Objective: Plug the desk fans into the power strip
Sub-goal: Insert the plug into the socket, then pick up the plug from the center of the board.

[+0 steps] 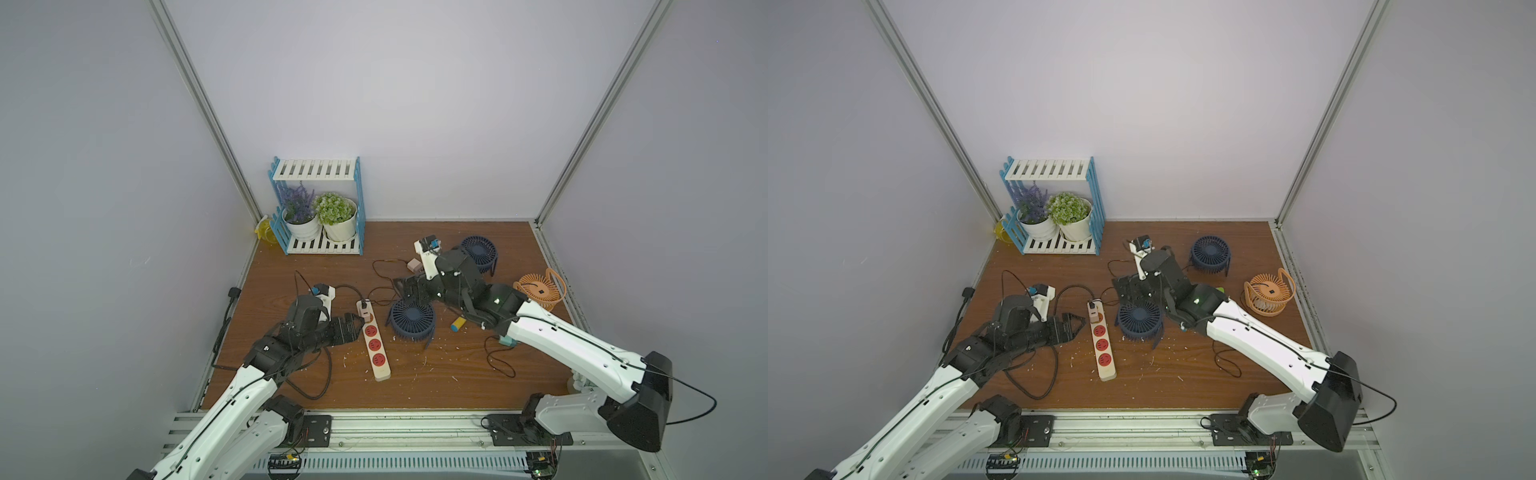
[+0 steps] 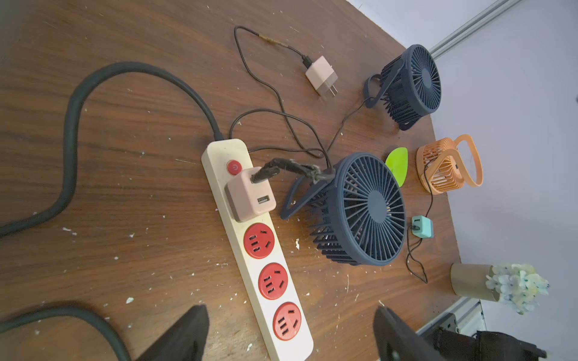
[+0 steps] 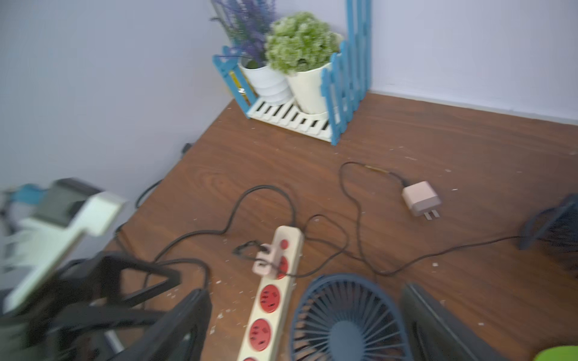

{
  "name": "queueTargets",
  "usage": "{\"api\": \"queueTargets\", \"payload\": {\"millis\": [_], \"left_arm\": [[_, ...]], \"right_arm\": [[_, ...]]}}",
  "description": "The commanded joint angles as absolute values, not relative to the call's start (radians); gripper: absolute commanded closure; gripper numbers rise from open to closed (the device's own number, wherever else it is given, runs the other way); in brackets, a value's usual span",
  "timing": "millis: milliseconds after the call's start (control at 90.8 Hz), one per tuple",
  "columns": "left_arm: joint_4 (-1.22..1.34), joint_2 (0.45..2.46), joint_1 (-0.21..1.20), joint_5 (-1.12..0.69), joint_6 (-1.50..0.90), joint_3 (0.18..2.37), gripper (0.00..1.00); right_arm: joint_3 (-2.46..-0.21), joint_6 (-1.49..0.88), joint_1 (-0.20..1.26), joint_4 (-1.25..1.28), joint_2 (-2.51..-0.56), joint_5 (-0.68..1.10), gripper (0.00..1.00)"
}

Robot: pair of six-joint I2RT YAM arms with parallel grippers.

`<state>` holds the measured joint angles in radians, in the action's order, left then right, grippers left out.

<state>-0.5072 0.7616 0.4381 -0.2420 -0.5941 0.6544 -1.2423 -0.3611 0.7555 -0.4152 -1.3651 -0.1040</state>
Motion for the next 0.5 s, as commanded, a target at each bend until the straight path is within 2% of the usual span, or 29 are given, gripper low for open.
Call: {"api": "queueTargets", "payload": {"millis": [0,121,231,484], "left_arm": [[-0.492,0.758,0.428,-0.211,-0.583,0.669,0.14],[-0.450,0.748,0.428,-0.208,-0.622,0.654,0.14],[-0.395,0.743,0.428,-0.234,-0.647,0.632,0.14],[-0.361,0.765,0.428,-0.266,-0.660,0.629,0.13]], "right_arm": [[-1.293,-0.159,0.674,-0.478,-1.466,-0.094,0.06],[-1.395,-0.041,0.602,-0.521,-1.623,-0.098,0.08],[-1.486,0.005,0.540,-0.526,-1.767,0.001,0.08],[-1.697,0.063,0.495,-0.569,-2.051,0.092,0.12]]}}
